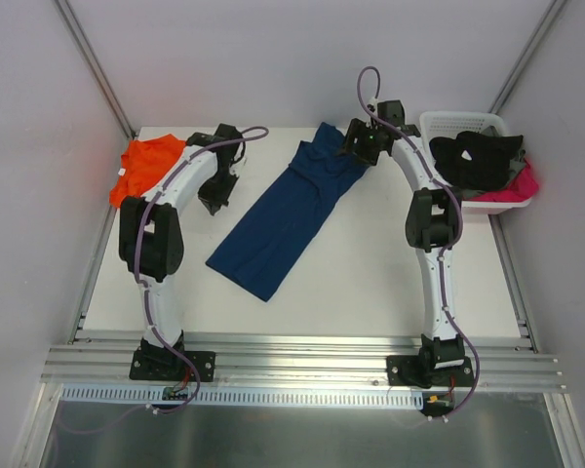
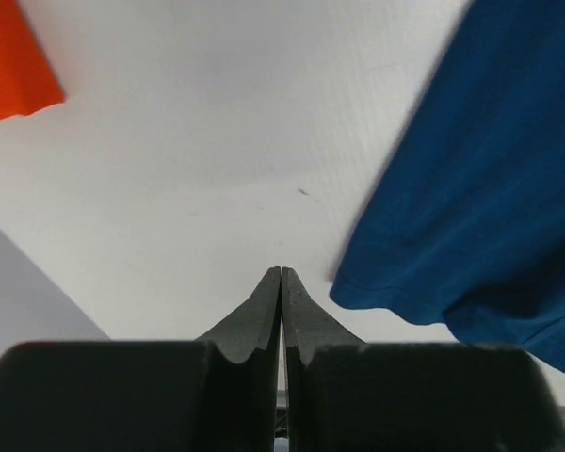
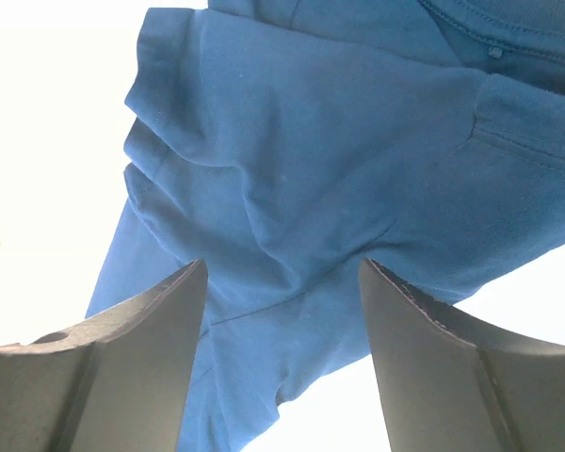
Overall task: Fold and stack the t-shirts
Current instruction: Fold the tshirt
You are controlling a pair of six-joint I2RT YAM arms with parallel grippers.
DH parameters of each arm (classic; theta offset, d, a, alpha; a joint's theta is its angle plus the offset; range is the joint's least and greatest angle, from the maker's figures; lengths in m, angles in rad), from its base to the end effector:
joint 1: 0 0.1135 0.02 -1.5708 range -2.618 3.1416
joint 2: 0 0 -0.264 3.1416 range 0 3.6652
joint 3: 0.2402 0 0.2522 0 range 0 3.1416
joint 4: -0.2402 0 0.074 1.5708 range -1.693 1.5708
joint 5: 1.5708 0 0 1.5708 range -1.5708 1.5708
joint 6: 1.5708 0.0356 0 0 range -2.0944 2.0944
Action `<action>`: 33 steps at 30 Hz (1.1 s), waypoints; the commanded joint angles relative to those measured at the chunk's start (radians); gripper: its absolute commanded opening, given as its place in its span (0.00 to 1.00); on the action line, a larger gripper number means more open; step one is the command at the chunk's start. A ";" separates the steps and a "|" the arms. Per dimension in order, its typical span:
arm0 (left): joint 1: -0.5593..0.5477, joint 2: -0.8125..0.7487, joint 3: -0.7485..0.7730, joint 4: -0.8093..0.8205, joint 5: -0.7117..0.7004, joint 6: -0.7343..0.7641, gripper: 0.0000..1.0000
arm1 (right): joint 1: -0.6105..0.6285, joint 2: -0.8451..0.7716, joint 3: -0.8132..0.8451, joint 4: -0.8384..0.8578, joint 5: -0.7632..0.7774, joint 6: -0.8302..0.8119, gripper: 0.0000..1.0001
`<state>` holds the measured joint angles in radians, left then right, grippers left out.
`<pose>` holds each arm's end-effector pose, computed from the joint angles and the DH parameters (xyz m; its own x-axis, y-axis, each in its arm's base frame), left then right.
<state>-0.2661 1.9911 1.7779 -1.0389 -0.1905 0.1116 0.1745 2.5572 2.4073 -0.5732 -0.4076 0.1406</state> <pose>0.4012 -0.1024 0.2579 -0.8881 0.3554 -0.2914 0.3018 0.9291 0.2136 0.5602 0.1131 0.2113 -0.7086 0.0057 -0.7056 -0.3563 0.8602 0.3648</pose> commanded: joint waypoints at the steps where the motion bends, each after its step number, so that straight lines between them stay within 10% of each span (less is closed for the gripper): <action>1: -0.054 0.018 -0.031 -0.044 0.074 -0.027 0.00 | -0.003 -0.063 0.001 0.009 0.006 -0.021 0.69; 6: -0.084 0.023 -0.066 -0.020 0.152 -0.058 0.08 | 0.003 -0.046 0.007 0.013 0.044 -0.039 0.69; 11: -0.104 0.063 -0.031 0.002 0.189 -0.088 0.75 | 0.019 -0.023 0.016 0.026 0.075 -0.038 0.69; 14: -0.125 0.093 -0.011 0.005 0.243 -0.108 0.84 | 0.029 -0.012 0.016 0.027 0.069 -0.035 0.69; 33: -0.202 0.063 -0.225 0.168 0.361 -0.216 0.71 | 0.042 0.067 0.046 0.039 0.061 0.004 0.69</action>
<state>-0.4717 2.0907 1.5829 -0.8768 0.1482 -0.0731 0.2161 2.6125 2.4088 -0.5610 -0.3466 0.1219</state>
